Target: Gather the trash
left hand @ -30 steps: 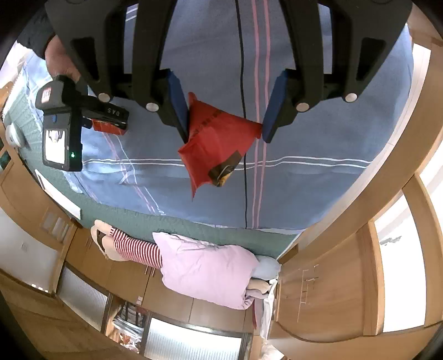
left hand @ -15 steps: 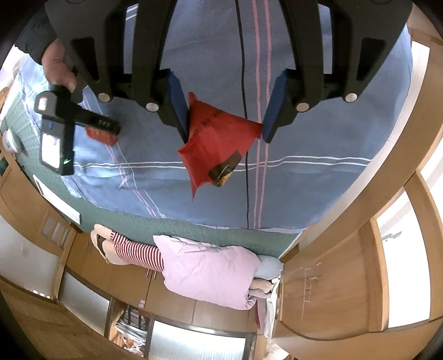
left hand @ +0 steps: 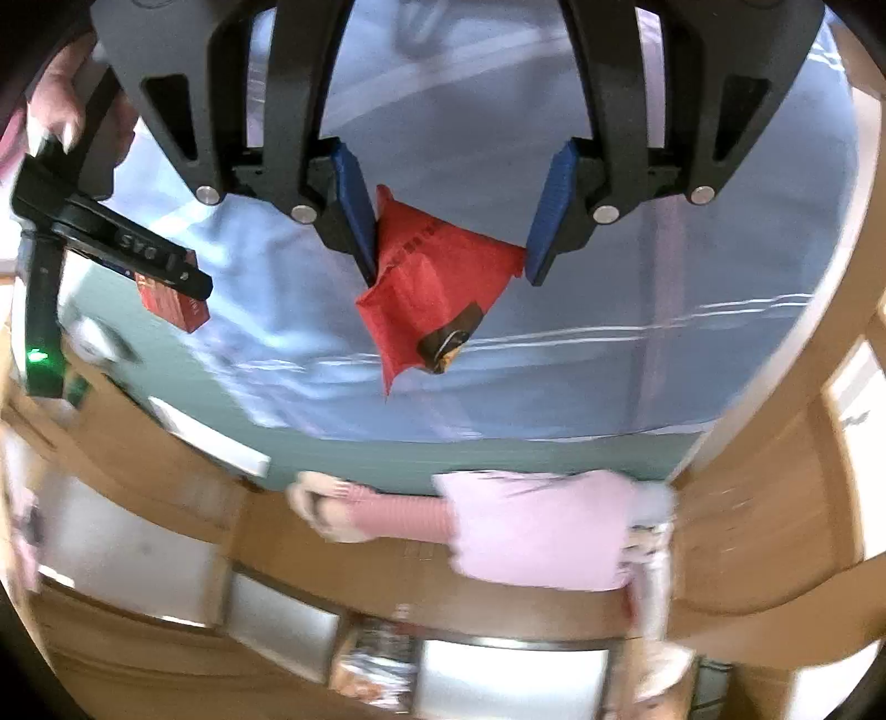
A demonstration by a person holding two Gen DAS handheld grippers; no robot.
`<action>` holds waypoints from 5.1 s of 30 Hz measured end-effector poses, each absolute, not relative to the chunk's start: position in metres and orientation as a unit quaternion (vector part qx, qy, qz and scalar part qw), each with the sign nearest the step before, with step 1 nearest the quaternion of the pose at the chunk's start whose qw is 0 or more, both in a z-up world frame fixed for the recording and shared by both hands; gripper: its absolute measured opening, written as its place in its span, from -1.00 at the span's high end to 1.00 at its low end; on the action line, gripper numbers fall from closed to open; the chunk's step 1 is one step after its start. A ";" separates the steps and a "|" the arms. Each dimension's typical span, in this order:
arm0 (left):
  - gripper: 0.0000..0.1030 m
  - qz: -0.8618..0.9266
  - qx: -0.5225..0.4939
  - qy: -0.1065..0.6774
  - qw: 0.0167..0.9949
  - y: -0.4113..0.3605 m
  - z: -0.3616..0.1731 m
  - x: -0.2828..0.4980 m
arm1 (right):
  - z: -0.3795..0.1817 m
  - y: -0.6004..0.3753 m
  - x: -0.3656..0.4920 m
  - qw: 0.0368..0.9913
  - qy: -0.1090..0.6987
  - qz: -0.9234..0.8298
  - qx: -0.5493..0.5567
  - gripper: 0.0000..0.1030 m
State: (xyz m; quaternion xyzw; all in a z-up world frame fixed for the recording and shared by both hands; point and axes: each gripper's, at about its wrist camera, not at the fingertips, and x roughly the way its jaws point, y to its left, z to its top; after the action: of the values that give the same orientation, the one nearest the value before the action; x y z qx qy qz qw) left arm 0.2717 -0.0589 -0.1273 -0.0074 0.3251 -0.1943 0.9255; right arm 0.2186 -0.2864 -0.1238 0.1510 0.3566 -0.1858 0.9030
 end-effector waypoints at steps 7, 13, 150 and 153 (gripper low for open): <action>-0.03 -0.316 0.034 0.299 0.900 -0.169 -0.093 0.160 | -0.071 -0.344 0.052 0.899 0.283 -0.278 0.185 -0.72; -0.06 -0.382 0.078 0.269 0.881 -0.250 -0.082 0.068 | -0.055 -0.375 -0.069 0.882 0.236 -0.351 0.206 -0.72; -0.94 -0.420 0.098 0.110 0.895 -0.216 0.007 -0.094 | 0.005 -0.323 -0.233 0.844 0.094 -0.511 0.132 -0.94; -0.94 -0.420 0.098 0.108 0.896 -0.216 0.007 -0.094 | 0.005 -0.323 -0.233 0.845 0.093 -0.510 0.131 -0.94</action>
State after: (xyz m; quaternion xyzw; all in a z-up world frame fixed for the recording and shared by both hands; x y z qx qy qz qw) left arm -0.0941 -0.2158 0.0068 0.0979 0.1083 -0.4197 0.8959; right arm -0.2331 -0.3227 0.0053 0.1315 0.0930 -0.5105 0.8447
